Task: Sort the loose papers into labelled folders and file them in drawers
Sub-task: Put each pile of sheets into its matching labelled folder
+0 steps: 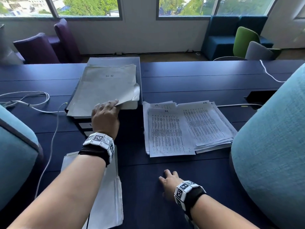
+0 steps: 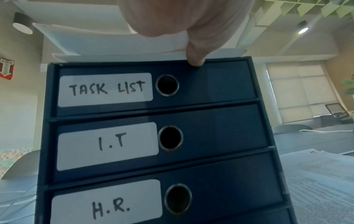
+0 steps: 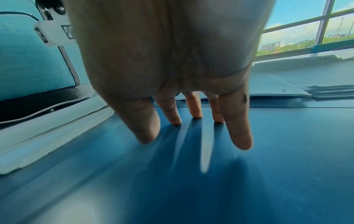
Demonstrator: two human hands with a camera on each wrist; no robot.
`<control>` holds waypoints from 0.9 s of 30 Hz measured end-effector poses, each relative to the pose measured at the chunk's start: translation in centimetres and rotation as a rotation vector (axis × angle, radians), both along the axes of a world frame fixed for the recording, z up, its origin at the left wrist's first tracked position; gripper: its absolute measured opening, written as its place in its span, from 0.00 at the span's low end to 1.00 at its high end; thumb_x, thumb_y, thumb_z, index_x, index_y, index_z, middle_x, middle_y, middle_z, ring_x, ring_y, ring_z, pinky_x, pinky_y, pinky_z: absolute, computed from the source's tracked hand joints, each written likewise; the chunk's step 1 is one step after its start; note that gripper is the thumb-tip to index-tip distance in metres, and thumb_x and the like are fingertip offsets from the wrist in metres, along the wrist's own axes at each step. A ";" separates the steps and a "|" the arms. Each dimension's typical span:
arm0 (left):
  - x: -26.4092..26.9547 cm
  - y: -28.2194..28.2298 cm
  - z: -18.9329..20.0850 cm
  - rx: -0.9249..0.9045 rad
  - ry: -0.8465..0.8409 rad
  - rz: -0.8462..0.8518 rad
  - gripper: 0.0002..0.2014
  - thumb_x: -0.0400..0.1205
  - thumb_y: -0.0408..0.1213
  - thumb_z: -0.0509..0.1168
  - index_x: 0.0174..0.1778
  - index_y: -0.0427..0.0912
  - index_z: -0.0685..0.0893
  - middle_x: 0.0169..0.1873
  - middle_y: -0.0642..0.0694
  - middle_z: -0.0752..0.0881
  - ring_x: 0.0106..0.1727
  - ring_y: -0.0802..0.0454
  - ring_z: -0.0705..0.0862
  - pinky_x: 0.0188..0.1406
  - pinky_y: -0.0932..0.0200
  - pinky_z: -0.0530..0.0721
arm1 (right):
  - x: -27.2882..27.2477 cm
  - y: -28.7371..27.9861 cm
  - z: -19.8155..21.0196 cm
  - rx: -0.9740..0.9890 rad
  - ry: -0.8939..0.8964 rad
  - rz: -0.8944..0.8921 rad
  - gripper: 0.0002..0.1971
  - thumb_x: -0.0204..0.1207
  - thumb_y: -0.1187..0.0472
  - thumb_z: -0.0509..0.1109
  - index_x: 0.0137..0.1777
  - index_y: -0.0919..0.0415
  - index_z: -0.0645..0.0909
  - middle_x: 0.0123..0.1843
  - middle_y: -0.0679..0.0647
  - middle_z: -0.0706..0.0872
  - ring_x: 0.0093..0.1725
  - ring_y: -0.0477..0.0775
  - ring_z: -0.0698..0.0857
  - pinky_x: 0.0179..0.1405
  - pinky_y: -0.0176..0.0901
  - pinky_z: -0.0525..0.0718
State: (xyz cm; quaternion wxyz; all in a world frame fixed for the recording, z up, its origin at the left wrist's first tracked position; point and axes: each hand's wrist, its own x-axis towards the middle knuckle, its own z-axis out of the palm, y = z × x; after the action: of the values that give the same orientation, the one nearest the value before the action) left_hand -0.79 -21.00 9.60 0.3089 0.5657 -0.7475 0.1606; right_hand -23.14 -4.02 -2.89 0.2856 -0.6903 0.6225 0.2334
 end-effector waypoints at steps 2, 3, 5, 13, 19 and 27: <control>0.0 0.5 0.1 -0.093 -0.002 -0.018 0.14 0.78 0.34 0.61 0.52 0.43 0.91 0.52 0.45 0.91 0.50 0.39 0.88 0.59 0.48 0.73 | -0.1 0.1 -0.1 -0.002 -0.013 -0.009 0.27 0.76 0.59 0.67 0.75 0.54 0.65 0.75 0.55 0.58 0.73 0.65 0.61 0.58 0.60 0.81; 0.0 0.8 -0.2 -0.133 -0.012 -0.031 0.14 0.77 0.33 0.62 0.52 0.45 0.91 0.51 0.47 0.91 0.50 0.40 0.88 0.58 0.49 0.73 | -0.2 0.2 -0.1 0.003 -0.021 -0.014 0.27 0.76 0.56 0.66 0.76 0.53 0.65 0.76 0.55 0.58 0.73 0.65 0.61 0.60 0.60 0.80; 0.0 1.9 -0.8 -0.198 -0.031 -0.059 0.13 0.78 0.32 0.63 0.52 0.47 0.91 0.51 0.50 0.90 0.50 0.44 0.86 0.56 0.50 0.74 | -0.2 0.2 0.1 -0.014 -0.036 -0.022 0.26 0.78 0.50 0.64 0.75 0.53 0.67 0.77 0.55 0.59 0.74 0.65 0.61 0.64 0.60 0.78; -0.8 8.7 -2.1 -0.293 -0.116 -0.199 0.11 0.79 0.29 0.64 0.51 0.43 0.91 0.51 0.48 0.90 0.48 0.43 0.87 0.53 0.49 0.78 | -1.5 -2.9 4.1 -0.113 -0.823 -0.721 0.30 0.85 0.41 0.48 0.69 0.63 0.78 0.68 0.57 0.82 0.70 0.60 0.79 0.67 0.53 0.75; -1.4 14.4 -4.9 -0.195 -0.178 -0.355 0.12 0.77 0.33 0.62 0.39 0.45 0.91 0.59 0.51 0.89 0.56 0.46 0.88 0.58 0.51 0.76 | -1.6 -4.0 7.8 0.001 -1.442 -1.064 0.30 0.82 0.35 0.49 0.67 0.56 0.79 0.59 0.57 0.87 0.54 0.60 0.86 0.54 0.52 0.81; -1.6 19.8 -10.4 0.035 -0.352 -0.701 0.06 0.80 0.43 0.67 0.39 0.49 0.87 0.68 0.49 0.84 0.60 0.46 0.85 0.64 0.45 0.76 | -1.3 -0.2 5.8 -0.275 -1.322 -1.017 0.19 0.73 0.80 0.62 0.55 0.58 0.78 0.55 0.69 0.87 0.49 0.66 0.87 0.58 0.65 0.84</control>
State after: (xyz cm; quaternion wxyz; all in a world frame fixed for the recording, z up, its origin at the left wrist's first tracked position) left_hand -2.37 -1.17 -0.77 0.2024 0.2451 -0.9396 0.1270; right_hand -24.49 -4.19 2.88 0.5749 -0.3491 0.5849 -0.4534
